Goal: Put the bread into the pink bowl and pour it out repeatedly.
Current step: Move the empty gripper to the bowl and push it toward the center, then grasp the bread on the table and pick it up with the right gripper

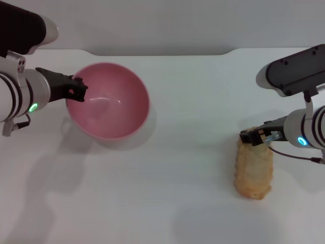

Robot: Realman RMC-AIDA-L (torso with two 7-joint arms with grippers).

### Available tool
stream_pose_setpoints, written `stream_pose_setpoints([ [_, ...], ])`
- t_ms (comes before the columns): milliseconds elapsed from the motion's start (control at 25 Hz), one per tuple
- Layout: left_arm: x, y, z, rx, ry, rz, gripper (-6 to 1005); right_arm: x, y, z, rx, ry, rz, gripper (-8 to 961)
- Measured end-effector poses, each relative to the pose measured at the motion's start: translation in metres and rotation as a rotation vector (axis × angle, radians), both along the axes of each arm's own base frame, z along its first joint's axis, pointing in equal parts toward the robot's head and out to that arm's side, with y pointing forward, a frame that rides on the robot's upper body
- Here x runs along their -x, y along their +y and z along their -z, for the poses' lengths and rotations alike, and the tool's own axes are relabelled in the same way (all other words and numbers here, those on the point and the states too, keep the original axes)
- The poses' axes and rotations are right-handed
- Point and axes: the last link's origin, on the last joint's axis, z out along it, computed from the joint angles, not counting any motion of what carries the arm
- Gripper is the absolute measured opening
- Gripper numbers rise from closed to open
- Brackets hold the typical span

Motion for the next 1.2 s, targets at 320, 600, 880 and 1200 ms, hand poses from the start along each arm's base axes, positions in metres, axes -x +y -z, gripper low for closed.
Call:
stream_pose_setpoints([
  [320,-0.001,0.000,0.000,0.001,0.000,0.002,50,0.002,0.001,0.001,0.017,-0.018,-0.027,558],
  [600,-0.002,0.000,0.001,0.004,0.001,0.006,49,-0.002,-0.001,0.006,0.041,-0.046,-0.039,415],
  [880,-0.004,0.001,0.001,0.008,0.005,0.012,49,-0.003,-0.003,0.009,0.052,-0.053,-0.046,241],
  [1200,-0.005,0.002,0.002,0.010,0.008,0.016,49,0.014,0.002,0.001,0.028,-0.036,-0.099,170],
])
